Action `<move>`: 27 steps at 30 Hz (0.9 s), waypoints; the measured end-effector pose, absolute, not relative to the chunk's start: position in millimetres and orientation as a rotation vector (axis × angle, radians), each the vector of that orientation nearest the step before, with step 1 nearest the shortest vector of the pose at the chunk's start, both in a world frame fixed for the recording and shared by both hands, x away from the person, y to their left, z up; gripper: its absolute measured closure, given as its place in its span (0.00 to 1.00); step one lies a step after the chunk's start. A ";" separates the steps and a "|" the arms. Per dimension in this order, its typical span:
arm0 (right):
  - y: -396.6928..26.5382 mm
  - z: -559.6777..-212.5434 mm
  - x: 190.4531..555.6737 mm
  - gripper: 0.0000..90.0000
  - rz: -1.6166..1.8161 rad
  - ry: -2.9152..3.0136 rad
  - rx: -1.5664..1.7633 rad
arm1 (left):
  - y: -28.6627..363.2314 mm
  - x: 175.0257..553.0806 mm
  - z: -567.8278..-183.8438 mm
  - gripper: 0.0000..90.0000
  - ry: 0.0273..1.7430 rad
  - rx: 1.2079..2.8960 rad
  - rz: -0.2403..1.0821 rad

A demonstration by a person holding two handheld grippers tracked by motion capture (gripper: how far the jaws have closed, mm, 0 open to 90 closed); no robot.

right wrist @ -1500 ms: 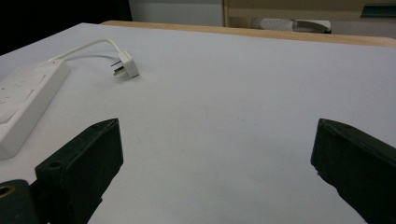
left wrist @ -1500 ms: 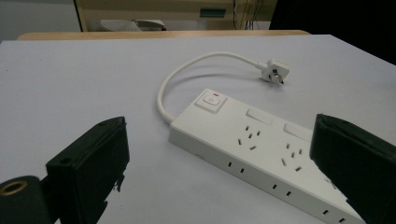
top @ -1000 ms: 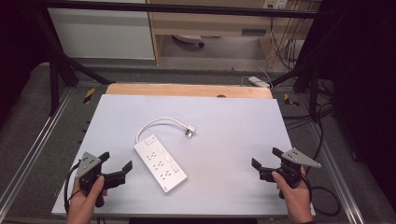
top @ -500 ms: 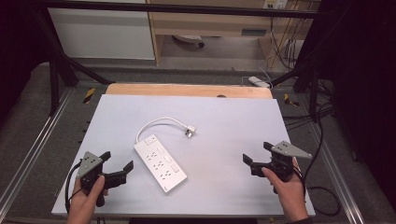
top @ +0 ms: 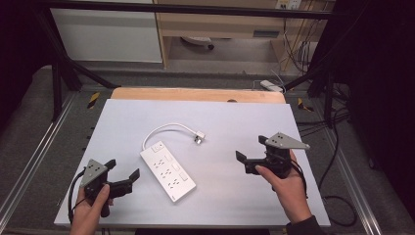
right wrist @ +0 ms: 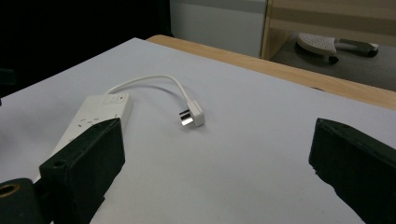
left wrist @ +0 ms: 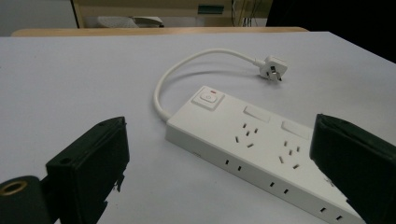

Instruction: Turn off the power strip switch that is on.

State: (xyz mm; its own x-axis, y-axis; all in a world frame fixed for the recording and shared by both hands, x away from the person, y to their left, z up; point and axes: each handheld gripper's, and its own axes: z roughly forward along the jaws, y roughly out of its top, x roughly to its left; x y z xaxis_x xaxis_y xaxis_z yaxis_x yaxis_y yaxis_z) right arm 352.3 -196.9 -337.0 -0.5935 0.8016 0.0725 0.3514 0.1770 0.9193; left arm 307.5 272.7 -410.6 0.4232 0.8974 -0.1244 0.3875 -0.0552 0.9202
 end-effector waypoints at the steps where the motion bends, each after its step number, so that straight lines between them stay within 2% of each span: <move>1: -195.0 -335.4 352.6 0.04 1.403 2.030 1.083 | 272.7 307.5 -410.6 0.05 1.143 1.643 0.619; 14: -182.9 -328.5 350.0 0.10 1.470 2.028 1.059 | 272.3 307.8 -411.1 0.05 1.142 1.657 0.614; 22: -175.0 -329.4 350.3 0.04 1.468 2.049 1.041 | 272.3 308.0 -411.0 0.05 1.141 1.654 0.614; 27: -166.2 -331.8 350.7 0.03 1.479 2.082 1.011 | 272.2 308.1 -411.1 0.05 1.136 1.659 0.613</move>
